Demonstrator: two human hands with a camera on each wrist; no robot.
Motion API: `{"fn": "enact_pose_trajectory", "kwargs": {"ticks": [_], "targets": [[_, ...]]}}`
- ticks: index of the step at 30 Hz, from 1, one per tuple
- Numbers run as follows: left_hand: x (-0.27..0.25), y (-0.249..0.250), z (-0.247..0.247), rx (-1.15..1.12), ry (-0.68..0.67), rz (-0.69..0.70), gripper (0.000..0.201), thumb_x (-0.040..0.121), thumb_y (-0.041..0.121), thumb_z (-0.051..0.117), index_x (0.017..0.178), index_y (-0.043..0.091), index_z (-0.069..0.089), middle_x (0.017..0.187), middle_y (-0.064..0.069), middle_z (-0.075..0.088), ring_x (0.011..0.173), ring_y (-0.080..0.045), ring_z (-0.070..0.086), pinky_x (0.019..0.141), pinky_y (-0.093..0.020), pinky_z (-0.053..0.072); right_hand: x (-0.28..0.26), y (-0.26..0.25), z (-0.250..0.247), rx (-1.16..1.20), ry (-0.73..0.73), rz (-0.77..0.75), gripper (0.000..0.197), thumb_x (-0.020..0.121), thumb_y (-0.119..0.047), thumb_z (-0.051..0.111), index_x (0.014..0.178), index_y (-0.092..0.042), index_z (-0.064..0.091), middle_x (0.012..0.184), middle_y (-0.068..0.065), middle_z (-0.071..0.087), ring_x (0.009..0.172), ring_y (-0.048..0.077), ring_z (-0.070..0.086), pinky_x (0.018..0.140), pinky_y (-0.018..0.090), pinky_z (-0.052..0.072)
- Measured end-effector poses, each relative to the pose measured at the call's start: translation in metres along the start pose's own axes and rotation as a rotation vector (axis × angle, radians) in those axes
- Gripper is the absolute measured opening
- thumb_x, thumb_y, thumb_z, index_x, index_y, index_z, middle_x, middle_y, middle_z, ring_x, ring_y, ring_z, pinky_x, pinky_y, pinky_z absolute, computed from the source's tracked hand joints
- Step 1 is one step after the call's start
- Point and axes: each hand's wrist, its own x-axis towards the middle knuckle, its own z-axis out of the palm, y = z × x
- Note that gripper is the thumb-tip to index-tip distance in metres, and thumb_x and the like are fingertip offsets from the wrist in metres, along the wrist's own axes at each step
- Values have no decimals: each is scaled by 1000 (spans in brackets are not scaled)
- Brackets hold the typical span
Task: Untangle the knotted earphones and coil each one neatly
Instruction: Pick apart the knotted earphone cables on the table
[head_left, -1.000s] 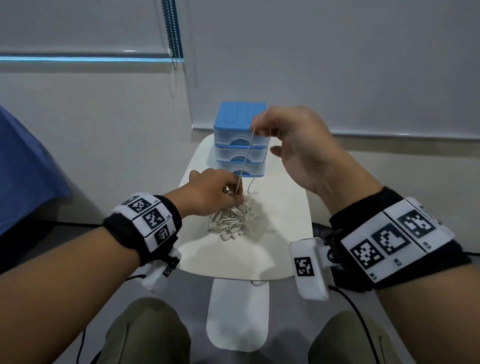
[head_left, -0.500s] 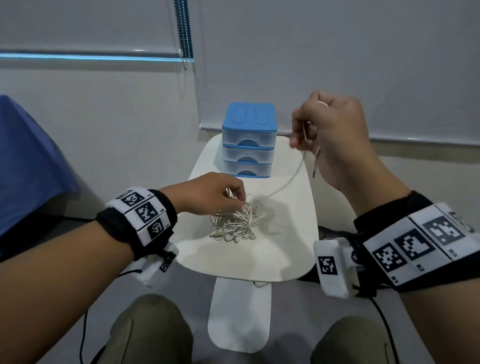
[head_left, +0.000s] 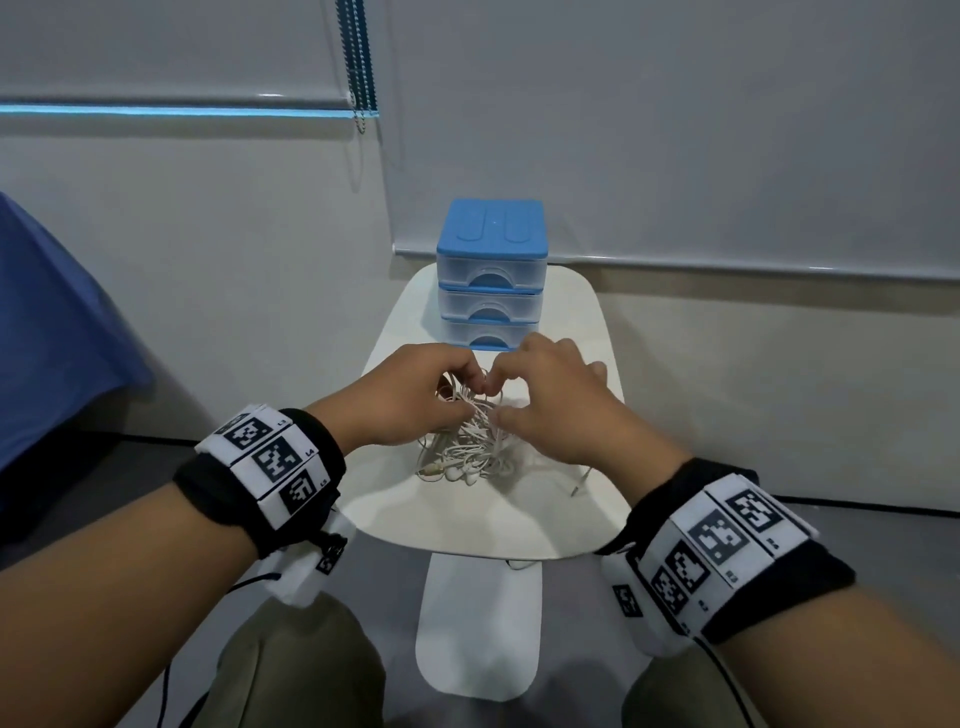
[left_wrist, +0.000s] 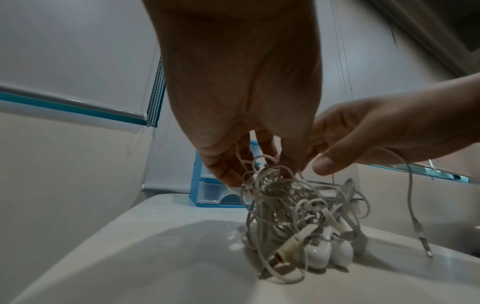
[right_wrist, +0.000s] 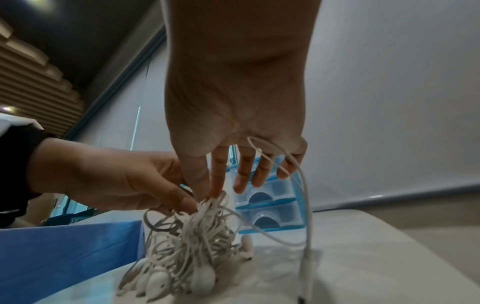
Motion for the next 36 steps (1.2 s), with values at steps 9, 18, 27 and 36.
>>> {"fn": "enact_pose_trajectory", "kwargs": {"ticks": [9,18,27,36], "targets": [[-2,-4,6,-73,28,14,30,88,6,73,107,26,60,107,10,64,82,-1,58,71,-12,44,12,1,15,-13,33,67,3,92,-30,72,90,-33,70,99,-9,53,114,23,50,84,41,30],[0,3,9,-11,59,16,19,89,8,72,84,25,64,99,4,61,86,-8,64,73,-14,46,17,10,16,-12,55,15,15,98,-23,65,86,-32,62,110,-5,51,110,22,45,87,41,34],[-2,5,7,-122,22,-128,15,84,7,79,81,20,74,83,7,74,74,-6,69,65,-11,47,19,15,30,129,-55,13,14,93,-12,57,84,-20,63,91,1,68,90,24,61,82,39,52],[1,5,0,-592,-24,-332,21,96,-7,50,96,12,59,101,-16,70,79,-16,62,66,-26,52,21,20,25,89,-95,-3,16,92,-9,52,84,-15,64,93,4,68,88,24,58,78,36,50]]}}
